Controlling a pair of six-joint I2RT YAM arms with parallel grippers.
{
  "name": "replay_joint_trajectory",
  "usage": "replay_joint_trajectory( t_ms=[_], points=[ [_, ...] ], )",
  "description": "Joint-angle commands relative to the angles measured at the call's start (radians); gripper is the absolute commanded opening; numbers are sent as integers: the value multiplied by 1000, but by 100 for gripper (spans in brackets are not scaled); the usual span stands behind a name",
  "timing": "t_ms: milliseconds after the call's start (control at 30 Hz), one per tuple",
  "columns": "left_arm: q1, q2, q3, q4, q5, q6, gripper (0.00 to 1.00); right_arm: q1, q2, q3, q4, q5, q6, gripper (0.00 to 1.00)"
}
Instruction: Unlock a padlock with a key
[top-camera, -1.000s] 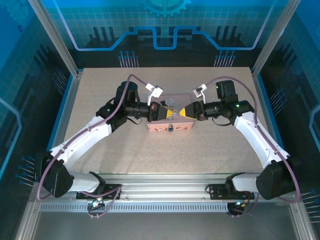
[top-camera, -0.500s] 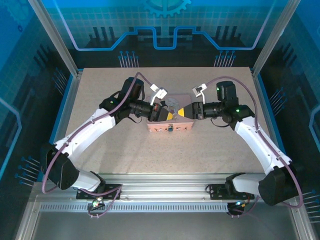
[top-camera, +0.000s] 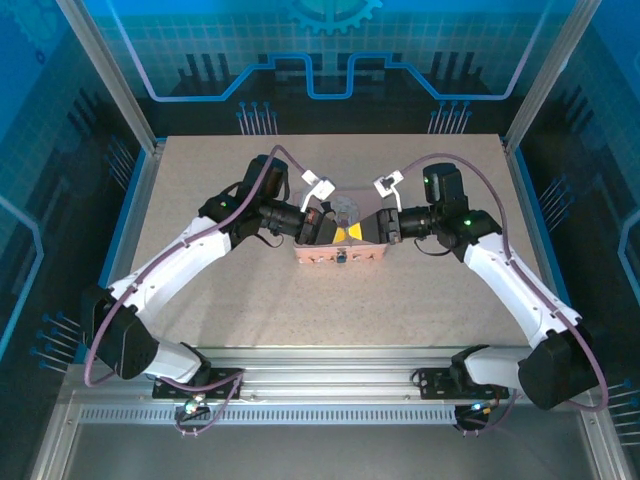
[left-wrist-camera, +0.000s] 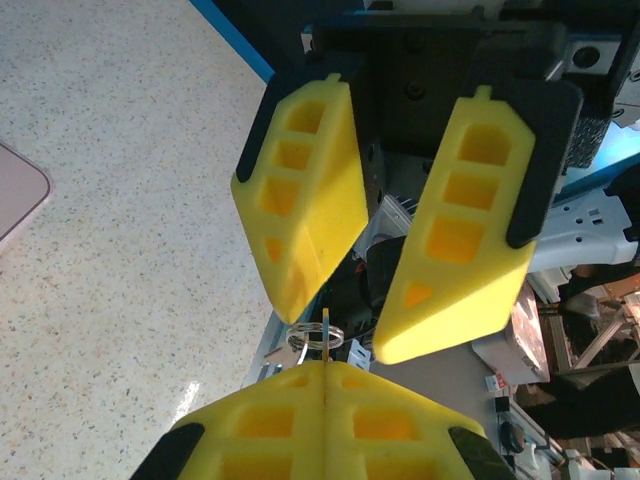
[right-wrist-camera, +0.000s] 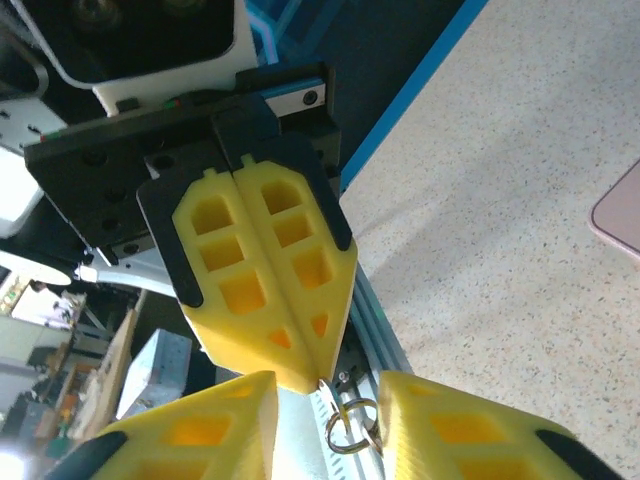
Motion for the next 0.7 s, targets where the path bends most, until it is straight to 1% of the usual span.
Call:
replay_joint_trajectory(
  t_ms=[0, 67, 133, 267, 367, 433, 467, 500, 533, 667],
  points=[
    [-2, -10, 17, 10, 37, 10, 0, 15, 7, 31, -22, -37, -35, 27],
    [-2, -9, 15, 11, 40, 11, 0, 14, 9, 33, -29, -41, -43, 23],
    [-1, -12, 14, 9, 40, 14, 0, 15, 11, 38, -43, -44, -57, 14],
    [-1, -16, 15, 6, 34, 19, 0, 16, 10, 42, -72, -48, -85, 2],
    [2, -16, 16, 10, 27, 15, 0, 16, 4, 40, -78, -36, -95, 0],
    [11, -18, 10, 25, 9, -5, 1, 16, -6, 37, -84, 5, -98, 0],
    [17, -20, 3, 40, -1, -22, 11, 16, -13, 34, -83, 23, -100, 0],
    [27, -27, -10, 64, -23, -51, 24, 17, -20, 31, -84, 48, -104, 0],
    [37, -35, -26, 93, -44, -80, 29, 16, -28, 28, -84, 71, -105, 0],
    [67, -71, -78, 162, -122, -181, 61, 21, -66, 20, -102, 199, -137, 0]
  ],
)
